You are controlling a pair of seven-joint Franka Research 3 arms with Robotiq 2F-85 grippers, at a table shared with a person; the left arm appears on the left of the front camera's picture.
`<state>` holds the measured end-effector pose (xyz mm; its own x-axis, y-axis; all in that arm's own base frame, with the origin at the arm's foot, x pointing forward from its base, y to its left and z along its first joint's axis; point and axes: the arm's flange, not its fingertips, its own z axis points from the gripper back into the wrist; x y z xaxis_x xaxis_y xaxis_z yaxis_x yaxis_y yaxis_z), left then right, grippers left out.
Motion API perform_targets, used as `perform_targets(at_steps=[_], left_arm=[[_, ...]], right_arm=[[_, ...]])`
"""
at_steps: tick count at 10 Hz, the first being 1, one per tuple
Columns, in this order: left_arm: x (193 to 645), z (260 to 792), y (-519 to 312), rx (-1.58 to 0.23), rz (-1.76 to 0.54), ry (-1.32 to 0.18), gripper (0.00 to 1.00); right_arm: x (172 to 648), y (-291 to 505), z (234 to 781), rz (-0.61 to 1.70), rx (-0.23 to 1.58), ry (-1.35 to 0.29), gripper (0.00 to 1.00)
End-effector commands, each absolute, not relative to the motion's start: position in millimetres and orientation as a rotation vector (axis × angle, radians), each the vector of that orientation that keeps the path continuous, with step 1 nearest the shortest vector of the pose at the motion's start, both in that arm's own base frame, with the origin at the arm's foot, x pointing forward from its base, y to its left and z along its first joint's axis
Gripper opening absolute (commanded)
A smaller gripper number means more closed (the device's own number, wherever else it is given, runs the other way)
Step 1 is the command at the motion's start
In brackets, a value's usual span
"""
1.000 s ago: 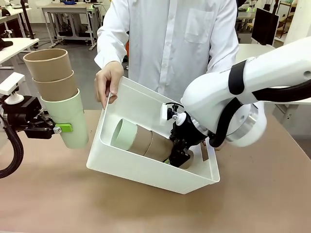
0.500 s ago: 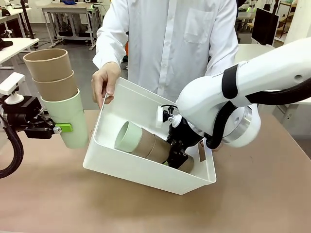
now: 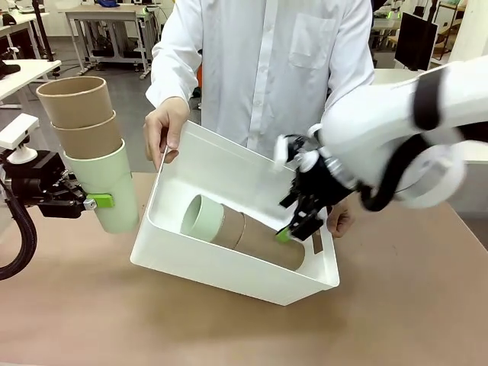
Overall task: Stack the cups and store them in the basket.
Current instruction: Place the stack of Reusable plastic cups into the Pantry Basket.
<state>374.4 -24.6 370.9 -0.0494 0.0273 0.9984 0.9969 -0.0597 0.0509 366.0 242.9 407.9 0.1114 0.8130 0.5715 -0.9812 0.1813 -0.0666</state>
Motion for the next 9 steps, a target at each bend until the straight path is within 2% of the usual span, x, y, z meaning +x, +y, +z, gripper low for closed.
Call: perform_targets(at_steps=[1,5,7,9], left_arm=[[372.9,376.0,-25.3,-1.248,-1.285,-1.25,0.85],[372.9,376.0,-25.3,-1.248,-1.285,-1.25,0.85],[372.9,376.0,-25.3,-1.248,-1.285,-1.25,0.85],[372.9,376.0,-25.3,-1.248,-1.285,-1.25,0.85]], right_arm=[[354.6,197.0,448.8,1.307,0.394,-0.561,1.0],[357.8,84.4,501.7,1.122,0.593,-0.7,1.0],[365.5,26.9,494.2,1.076,0.72,-0.743,1.0],[362.5,-10.1,478.4,1.074,0.82,-0.862,1.0]])
